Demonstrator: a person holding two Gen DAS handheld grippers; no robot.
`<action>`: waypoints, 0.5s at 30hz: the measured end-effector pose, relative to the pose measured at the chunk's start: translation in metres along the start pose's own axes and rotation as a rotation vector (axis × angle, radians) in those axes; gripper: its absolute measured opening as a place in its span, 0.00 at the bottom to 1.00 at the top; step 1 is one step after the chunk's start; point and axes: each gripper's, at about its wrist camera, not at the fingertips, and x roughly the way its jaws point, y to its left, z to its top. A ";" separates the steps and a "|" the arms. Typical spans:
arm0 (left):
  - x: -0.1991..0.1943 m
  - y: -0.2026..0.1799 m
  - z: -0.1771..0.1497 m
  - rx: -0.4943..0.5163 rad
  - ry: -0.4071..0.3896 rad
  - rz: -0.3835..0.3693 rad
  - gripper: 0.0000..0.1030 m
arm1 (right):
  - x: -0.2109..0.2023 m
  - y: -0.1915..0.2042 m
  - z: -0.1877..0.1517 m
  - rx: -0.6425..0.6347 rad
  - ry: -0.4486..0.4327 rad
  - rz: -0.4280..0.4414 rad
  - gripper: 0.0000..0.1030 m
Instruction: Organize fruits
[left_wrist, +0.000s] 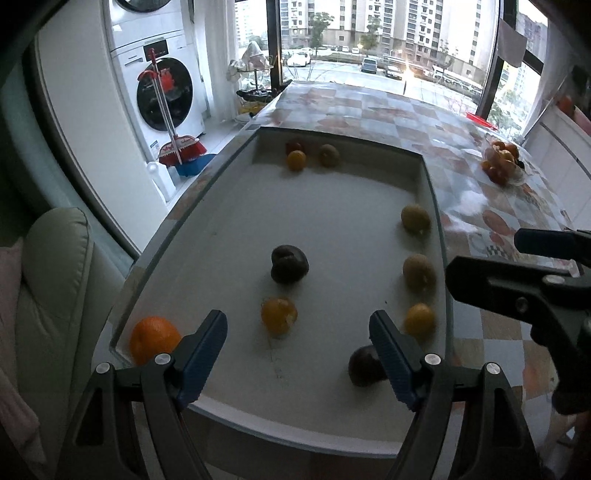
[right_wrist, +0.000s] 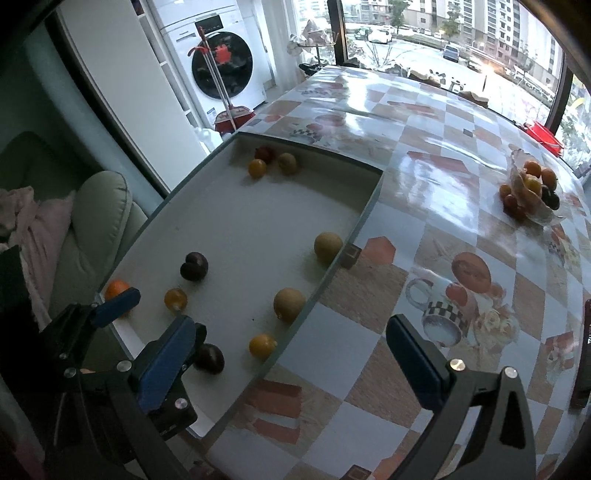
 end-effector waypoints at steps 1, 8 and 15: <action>-0.001 0.000 0.000 0.001 0.001 0.002 0.80 | -0.001 -0.001 0.000 0.000 -0.001 -0.001 1.00; -0.008 -0.003 -0.002 0.003 -0.014 0.014 1.00 | -0.003 -0.001 -0.004 -0.001 -0.002 0.004 1.00; -0.011 -0.008 -0.004 0.013 -0.013 0.024 1.00 | -0.009 -0.001 -0.007 0.001 -0.009 0.010 1.00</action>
